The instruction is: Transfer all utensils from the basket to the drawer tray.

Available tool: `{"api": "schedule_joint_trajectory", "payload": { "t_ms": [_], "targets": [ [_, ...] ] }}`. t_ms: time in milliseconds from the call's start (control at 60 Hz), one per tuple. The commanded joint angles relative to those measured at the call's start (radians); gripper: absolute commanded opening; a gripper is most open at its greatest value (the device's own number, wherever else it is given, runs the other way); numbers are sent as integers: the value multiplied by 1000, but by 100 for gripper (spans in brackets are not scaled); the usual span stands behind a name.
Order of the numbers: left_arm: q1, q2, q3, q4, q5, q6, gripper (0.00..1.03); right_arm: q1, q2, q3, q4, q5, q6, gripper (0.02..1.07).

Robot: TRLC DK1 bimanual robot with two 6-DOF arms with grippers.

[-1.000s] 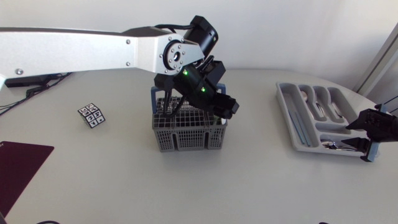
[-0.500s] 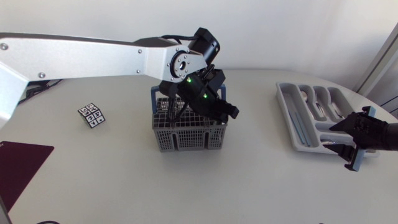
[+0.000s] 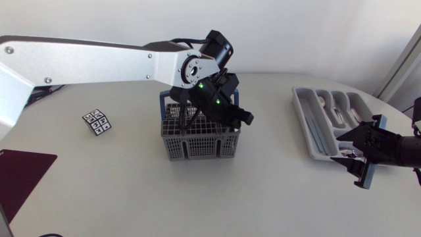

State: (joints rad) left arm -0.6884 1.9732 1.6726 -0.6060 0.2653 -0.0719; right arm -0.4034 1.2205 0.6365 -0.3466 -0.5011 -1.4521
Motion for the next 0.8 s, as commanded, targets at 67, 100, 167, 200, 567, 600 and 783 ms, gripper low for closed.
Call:
{"api": "schedule_joint_trajectory", "payload": {
  "t_ms": [67, 100, 167, 200, 567, 600, 783],
  "targets": [
    [-3, 33, -14, 14, 12, -25, 17, 43, -47, -46, 3, 6, 36, 75],
    [-2, 35, -16, 15, 11, -25, 14, 49, -56, -52, 3, 6, 39, 75],
    [-2, 35, -16, 17, 12, -25, 11, 63, -67, -60, 3, 9, 45, 75],
    [-2, 35, -17, 17, 11, -25, 11, 66, -72, -61, 3, 9, 48, 75],
    [3, 24, -57, 57, 12, -26, 4, 100, -90, -89, 4, 26, 62, 75],
    [3, 19, -59, 57, 12, -26, 4, 100, -90, -89, 4, 26, 64, 75],
    [13, -20, -77, 66, 32, -28, 4, 107, -98, -90, 4, 26, 70, 75]
  ]
}}
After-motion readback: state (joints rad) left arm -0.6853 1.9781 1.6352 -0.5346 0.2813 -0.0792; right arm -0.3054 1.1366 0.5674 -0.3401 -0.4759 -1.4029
